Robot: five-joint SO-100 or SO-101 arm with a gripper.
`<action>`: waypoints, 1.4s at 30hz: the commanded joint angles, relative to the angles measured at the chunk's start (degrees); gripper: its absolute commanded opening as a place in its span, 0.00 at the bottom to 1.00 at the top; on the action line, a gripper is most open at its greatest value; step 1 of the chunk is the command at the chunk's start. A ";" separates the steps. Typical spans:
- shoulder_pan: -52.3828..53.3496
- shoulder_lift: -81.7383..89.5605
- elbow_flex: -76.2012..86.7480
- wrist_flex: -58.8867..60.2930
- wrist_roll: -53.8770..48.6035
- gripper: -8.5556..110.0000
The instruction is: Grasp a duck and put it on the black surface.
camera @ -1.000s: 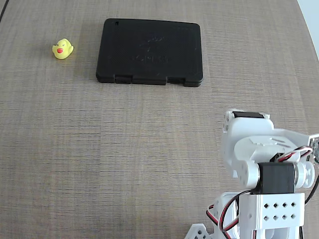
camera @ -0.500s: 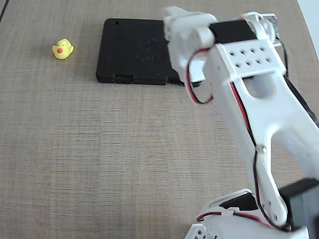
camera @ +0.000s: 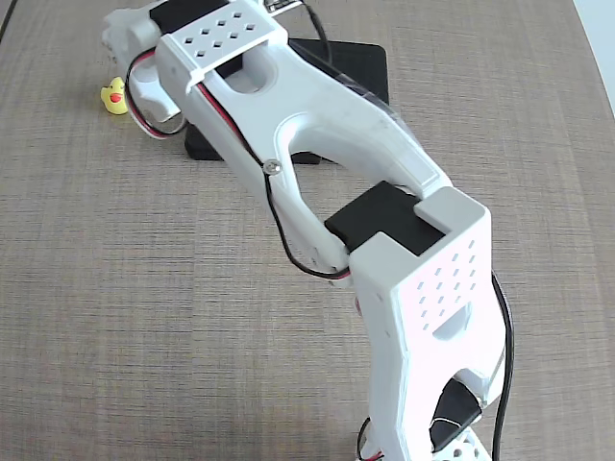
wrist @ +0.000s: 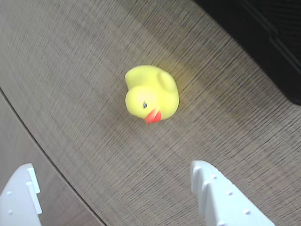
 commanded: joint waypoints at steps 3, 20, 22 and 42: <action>-3.52 -6.86 -10.72 0.00 0.44 0.35; -0.79 -23.99 -25.14 -0.88 0.35 0.35; 0.09 -24.96 -25.66 -0.88 0.35 0.35; 0.35 -28.21 -28.74 -1.05 0.35 0.27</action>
